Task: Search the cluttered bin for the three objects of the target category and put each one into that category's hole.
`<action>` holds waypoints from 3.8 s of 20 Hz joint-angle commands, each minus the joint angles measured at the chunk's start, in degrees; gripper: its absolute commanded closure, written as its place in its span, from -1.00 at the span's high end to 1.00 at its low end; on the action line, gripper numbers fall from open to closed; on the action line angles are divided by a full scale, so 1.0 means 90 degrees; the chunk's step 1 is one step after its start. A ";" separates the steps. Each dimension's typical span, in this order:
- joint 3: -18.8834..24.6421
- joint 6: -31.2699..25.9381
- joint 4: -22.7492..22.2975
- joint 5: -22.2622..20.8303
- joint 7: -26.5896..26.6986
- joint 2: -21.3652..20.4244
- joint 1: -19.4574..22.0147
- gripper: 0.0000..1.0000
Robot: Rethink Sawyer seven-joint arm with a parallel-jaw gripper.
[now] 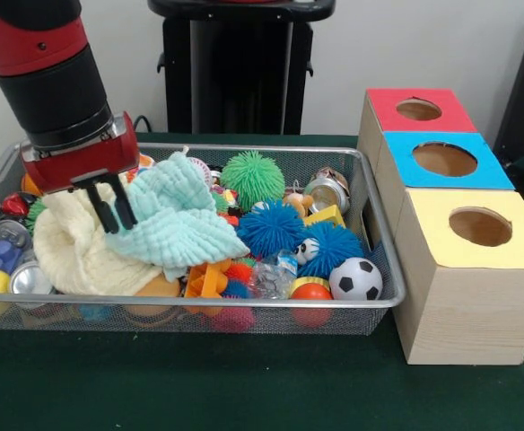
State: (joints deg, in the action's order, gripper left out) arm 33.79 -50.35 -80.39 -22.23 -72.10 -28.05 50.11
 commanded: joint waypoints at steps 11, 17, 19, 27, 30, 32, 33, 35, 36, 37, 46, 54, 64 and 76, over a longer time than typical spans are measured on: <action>-0.0262 0.0021 -0.0262 0.0287 -0.0529 0.0141 -0.0104 -1.00; -0.0327 -0.0668 -0.0047 0.0391 -0.0325 -0.0066 -0.0087 -1.00; -0.0375 -0.0700 -0.0014 0.0406 -0.0381 -0.0125 -0.0088 -1.00; -0.0387 -0.0513 -0.0800 0.0746 -0.0923 -0.0719 -0.0240 -1.00; -0.0539 -0.0430 -0.0926 0.0857 -0.1050 -0.0857 -0.0404 1.00; -0.0562 -0.0444 -0.0930 0.0890 -0.1073 -0.0855 -0.0437 1.00; -0.0574 -0.0452 -0.0932 0.0907 -0.1085 -0.0854 -0.0454 1.00; -0.0643 -0.0487 -0.0949 0.0987 -0.1101 -0.0879 -0.0518 1.00; -0.0676 -0.0493 -0.0972 0.1036 -0.1119 -0.0900 -0.0556 1.00; -0.0702 -0.0479 -0.1006 0.1083 -0.1121 -0.0915 -0.0581 1.00; -0.0942 0.0373 -0.1484 0.1275 -0.1487 -0.0988 -0.0874 1.00; -0.1254 0.0990 -0.1738 0.1241 -0.1638 -0.0743 -0.1202 1.00; -0.1530 0.1717 -0.2150 0.1416 -0.1788 -0.0428 -0.1626 1.00; -0.1546 0.2769 -0.2279 0.1617 -0.1598 0.0335 -0.1741 1.00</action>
State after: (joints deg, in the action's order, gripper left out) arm 21.83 -29.71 -98.24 -9.88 -72.93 -30.50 34.47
